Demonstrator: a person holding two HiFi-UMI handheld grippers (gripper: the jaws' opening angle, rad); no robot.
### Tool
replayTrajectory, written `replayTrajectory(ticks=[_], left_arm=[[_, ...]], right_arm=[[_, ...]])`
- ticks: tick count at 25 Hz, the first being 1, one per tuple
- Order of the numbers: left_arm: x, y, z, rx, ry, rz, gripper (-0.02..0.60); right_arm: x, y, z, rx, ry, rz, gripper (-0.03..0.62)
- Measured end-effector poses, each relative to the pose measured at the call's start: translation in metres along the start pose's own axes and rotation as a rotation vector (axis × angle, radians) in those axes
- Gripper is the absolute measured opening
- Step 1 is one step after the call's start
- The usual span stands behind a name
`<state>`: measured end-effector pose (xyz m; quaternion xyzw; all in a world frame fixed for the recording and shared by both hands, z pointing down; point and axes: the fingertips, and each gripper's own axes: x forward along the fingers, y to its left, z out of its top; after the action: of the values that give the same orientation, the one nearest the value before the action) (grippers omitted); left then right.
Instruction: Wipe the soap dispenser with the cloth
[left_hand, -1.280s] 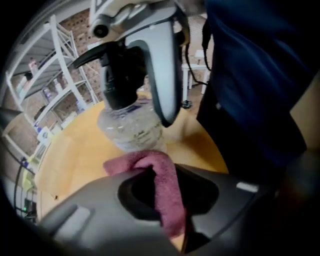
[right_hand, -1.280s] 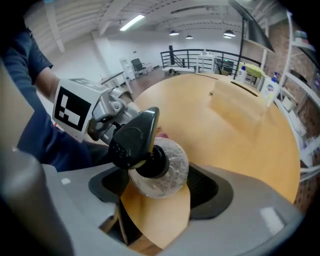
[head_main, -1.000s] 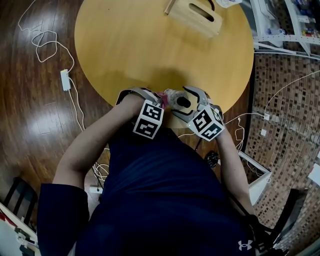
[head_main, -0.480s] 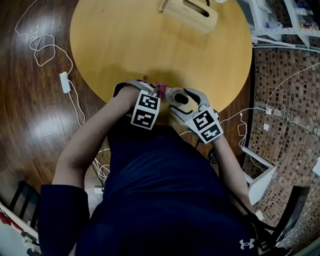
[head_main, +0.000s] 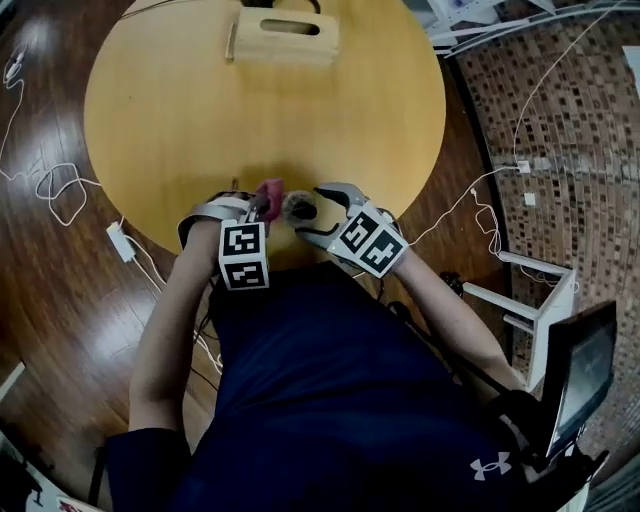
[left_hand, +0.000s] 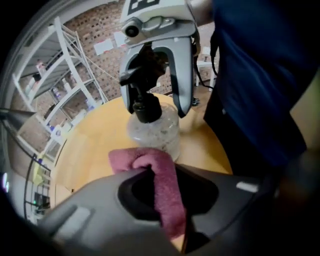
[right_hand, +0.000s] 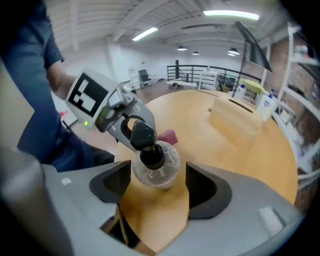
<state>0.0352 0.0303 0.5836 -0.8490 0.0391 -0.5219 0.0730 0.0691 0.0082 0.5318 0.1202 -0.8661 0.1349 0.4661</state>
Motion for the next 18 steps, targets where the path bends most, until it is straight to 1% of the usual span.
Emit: replayTrajectory(ticks=[1, 2, 4, 6, 7, 9, 11, 12, 13, 14, 15, 16, 17, 18], left_arm=[[0.0, -0.002, -0.002, 0.021, 0.013, 0.006, 0.066], [0.001, -0.005, -0.001, 0.044, 0.024, 0.002, 0.066], [-0.002, -0.018, 0.009, 0.084, 0.018, -0.041, 0.066], [-0.009, -0.035, 0.024, 0.133, -0.015, -0.106, 0.066], [-0.013, -0.044, 0.033, 0.156, -0.033, -0.132, 0.066], [-0.017, -0.054, 0.045, 0.182, -0.049, -0.154, 0.066], [-0.015, -0.051, 0.046, 0.17, -0.029, -0.144, 0.065], [-0.013, -0.045, 0.044, 0.146, -0.014, -0.127, 0.064], [-0.01, -0.037, 0.04, 0.112, 0.001, -0.098, 0.066], [-0.007, -0.027, 0.037, 0.075, 0.017, -0.059, 0.066], [-0.004, -0.018, 0.034, 0.042, 0.032, -0.015, 0.066], [-0.001, -0.011, 0.034, 0.024, 0.042, 0.021, 0.066], [0.001, -0.007, 0.037, 0.027, 0.044, 0.04, 0.066], [0.003, -0.007, 0.043, 0.053, 0.036, 0.036, 0.066]], right_arm=[[0.005, 0.001, 0.002, 0.046, -0.001, 0.004, 0.347], [0.007, 0.001, 0.004, 0.05, 0.007, 0.006, 0.347], [0.006, 0.0, 0.008, -0.013, 0.032, 0.009, 0.348], [0.002, 0.0, 0.01, -0.079, 0.046, 0.028, 0.341], [0.0, 0.001, 0.01, -0.116, 0.048, 0.049, 0.341], [-0.002, 0.006, 0.009, -0.225, 0.053, 0.106, 0.341], [-0.005, 0.008, 0.006, -0.351, 0.073, 0.134, 0.341], [-0.008, 0.007, 0.003, -0.396, 0.087, 0.122, 0.342], [-0.01, 0.005, -0.001, -0.409, 0.096, 0.098, 0.342], [-0.014, 0.003, -0.003, -0.377, 0.096, 0.071, 0.349], [-0.019, 0.0, -0.006, -0.296, 0.083, 0.048, 0.365], [-0.024, -0.003, -0.01, -0.179, 0.063, 0.03, 0.365], [-0.029, -0.006, -0.014, -0.051, 0.042, 0.015, 0.364], [-0.032, -0.008, -0.017, 0.058, 0.024, 0.001, 0.364]])
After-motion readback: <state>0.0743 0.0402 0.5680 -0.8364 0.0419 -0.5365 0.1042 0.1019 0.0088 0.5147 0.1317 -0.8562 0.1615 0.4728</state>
